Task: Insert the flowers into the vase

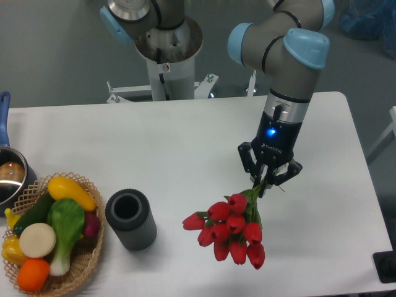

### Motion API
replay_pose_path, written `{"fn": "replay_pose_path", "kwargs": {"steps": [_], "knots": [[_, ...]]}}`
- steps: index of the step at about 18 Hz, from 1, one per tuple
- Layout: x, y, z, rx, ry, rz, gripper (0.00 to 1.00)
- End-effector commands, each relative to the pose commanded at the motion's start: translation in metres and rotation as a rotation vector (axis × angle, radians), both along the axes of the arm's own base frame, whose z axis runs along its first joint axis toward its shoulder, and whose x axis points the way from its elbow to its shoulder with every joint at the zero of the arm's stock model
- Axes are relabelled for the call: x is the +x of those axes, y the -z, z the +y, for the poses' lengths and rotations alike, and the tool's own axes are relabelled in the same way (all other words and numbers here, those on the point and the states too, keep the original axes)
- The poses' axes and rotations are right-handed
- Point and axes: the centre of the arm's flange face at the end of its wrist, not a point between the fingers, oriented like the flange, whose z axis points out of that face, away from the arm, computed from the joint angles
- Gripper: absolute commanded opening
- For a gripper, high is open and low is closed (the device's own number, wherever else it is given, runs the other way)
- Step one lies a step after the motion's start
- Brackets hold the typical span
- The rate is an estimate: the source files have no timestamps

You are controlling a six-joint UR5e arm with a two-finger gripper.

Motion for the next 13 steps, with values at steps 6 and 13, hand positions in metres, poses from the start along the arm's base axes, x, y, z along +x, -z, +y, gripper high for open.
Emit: {"fn": "replay_pose_path", "kwargs": {"steps": [6,13], "knots": [[0.000,-0.002,0.001,0.005,-0.008,-0.007,0.11],[0.011,-0.011,0.018,0.080,0.040,-0.034,0.18]]}}
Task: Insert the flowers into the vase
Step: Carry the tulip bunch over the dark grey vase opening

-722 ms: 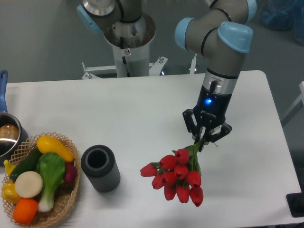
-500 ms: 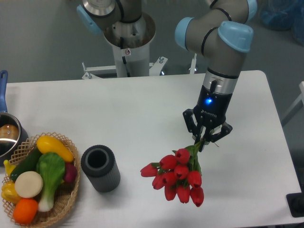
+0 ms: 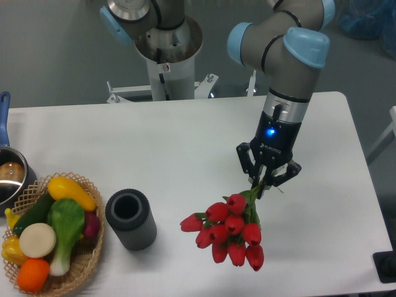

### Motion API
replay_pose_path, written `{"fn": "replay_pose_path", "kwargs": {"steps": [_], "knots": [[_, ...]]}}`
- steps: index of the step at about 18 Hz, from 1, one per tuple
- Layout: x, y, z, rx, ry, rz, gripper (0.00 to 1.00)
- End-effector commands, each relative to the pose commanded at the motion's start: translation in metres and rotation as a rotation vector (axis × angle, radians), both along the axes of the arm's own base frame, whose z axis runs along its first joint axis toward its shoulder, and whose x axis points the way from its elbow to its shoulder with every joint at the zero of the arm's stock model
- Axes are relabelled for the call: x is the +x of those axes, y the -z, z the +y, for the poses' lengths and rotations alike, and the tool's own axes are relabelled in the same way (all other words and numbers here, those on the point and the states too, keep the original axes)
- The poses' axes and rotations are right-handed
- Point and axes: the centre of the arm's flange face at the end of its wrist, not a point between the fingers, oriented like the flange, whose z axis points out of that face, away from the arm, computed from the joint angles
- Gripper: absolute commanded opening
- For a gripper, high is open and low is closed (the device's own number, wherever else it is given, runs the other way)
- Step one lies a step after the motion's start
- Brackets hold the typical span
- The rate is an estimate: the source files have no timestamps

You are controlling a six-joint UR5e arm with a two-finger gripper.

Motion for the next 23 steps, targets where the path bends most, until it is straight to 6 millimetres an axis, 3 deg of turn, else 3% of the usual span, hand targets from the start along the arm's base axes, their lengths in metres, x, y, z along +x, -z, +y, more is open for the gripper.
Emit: {"fn": "replay_pose_path", "kwargs": {"steps": [1,2,3,8,14,23], "knots": [[0.005,-0.003,0.006,0.036,0.002,-0.031,0.17],[0.009,-0.006,0.010,0.076,-0.023,-0.097,0.06],[0.010,-0.009,0.011,0.087,-0.035,-0.117,0.05],[0.033,-0.024,0.037,0.186,0.055,-0.162,0.06],[0.056,-0.042,0.051,0.355,0.172,-0.249,0.06],[0.085,-0.048,0.064,0.566,0.344,-0.340,0.07]]}}
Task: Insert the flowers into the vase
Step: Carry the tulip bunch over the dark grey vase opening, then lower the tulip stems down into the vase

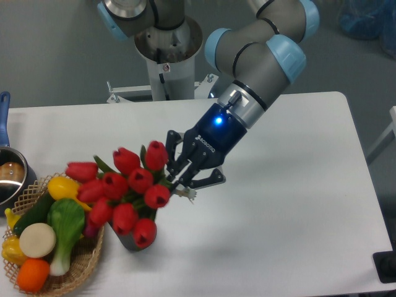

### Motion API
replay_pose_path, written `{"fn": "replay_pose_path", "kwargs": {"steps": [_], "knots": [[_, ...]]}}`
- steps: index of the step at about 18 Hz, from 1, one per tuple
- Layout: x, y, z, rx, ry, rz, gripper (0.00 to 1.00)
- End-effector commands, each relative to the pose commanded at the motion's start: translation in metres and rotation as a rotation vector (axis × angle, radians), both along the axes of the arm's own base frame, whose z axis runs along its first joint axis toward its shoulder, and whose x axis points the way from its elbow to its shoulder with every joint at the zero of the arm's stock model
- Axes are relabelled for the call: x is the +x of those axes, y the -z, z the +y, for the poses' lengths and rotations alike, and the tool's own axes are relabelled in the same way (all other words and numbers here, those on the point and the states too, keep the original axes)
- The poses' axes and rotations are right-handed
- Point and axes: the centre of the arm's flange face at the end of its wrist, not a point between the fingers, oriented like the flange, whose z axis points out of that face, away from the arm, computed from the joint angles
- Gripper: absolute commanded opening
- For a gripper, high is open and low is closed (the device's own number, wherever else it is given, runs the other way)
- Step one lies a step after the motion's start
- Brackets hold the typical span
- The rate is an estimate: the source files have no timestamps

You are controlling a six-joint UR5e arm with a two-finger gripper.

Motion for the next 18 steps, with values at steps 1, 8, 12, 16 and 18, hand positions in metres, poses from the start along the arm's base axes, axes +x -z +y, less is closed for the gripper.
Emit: {"fn": "replay_pose_path", "kwargs": {"steps": [1,8,12,16,18], "knots": [[0.004,0.002,0.001,0.018,0.016,-0.015,0.07],[0.025,0.033,0.007,0.128,0.101,-0.036,0.07],[0.033,0.046,0.016,0.216,0.151,-0.100,0.07],[0.038,0.054,0.015,0.209,0.153,-0.115,0.07],[0.040,0.059,0.015,0.203,0.153,-0.125,0.07]]}}
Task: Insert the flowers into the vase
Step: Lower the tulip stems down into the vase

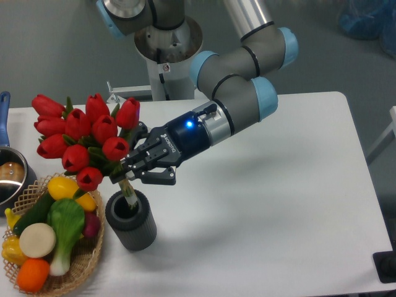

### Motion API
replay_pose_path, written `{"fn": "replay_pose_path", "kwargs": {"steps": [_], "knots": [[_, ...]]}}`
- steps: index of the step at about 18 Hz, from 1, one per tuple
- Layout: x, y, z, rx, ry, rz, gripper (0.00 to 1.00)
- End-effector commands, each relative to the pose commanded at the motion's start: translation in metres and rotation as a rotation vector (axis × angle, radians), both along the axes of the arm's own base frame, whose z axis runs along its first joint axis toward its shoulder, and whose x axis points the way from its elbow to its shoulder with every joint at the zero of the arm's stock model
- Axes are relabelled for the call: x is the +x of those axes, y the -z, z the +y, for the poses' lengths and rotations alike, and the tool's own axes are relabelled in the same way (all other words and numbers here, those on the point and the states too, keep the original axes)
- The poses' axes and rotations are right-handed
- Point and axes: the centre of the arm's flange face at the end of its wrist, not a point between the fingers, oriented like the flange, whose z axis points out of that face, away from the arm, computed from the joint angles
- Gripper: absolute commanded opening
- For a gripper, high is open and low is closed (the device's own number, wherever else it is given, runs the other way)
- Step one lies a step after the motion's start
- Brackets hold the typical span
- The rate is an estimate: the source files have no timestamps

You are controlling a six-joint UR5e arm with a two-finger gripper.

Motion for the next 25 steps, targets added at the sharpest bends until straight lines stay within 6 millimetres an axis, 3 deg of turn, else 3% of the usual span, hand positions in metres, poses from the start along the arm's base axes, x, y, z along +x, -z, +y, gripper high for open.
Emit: {"fn": "replay_pose_path", "kwargs": {"steps": [22,25], "knots": [[-0.001,0.037,0.008,-0.021,0.010,-0.027,0.07],[0.000,0.051,0.010,-0.011,0.013,-0.015,0.07]]}}
